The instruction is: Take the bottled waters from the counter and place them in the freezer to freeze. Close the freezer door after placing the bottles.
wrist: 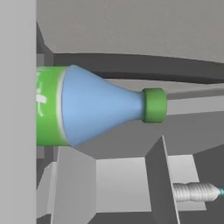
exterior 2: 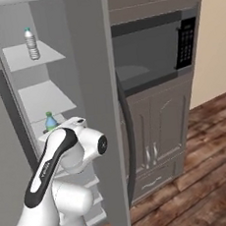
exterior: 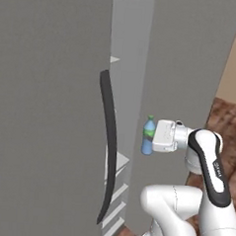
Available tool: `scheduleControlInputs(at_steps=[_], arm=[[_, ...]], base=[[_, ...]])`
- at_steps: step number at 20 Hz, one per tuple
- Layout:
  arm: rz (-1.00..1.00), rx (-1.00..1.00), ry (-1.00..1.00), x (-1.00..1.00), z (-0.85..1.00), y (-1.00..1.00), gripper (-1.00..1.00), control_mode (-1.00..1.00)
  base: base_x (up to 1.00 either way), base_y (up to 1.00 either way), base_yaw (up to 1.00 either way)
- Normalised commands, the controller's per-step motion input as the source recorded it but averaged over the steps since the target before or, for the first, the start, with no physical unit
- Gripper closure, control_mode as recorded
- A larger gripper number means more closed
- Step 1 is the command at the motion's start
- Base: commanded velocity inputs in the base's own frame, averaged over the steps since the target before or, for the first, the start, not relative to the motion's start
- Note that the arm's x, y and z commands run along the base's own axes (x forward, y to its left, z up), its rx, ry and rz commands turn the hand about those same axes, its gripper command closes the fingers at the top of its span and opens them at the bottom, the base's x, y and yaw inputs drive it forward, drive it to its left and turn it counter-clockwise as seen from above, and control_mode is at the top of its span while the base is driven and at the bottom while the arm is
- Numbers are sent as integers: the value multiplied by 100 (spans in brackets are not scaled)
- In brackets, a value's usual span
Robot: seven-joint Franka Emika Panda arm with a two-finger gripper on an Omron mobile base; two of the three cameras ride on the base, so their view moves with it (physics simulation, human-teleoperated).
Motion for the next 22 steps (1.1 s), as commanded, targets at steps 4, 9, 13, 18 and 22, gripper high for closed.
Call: scheduleControlInputs(at_steps=[4,9,13,18,22], arm=[[0,0,0,0,0,0,100,100],[0,0,0,0,0,0,100,100],[0,0,0,0,0,0,100,100],[0,0,0,0,0,0,100,100],[0,0,0,0,0,0,100,100]], base=[[28,0,22],[1,0,12],[15,0,0],[48,-13,0],[71,-28,0]])
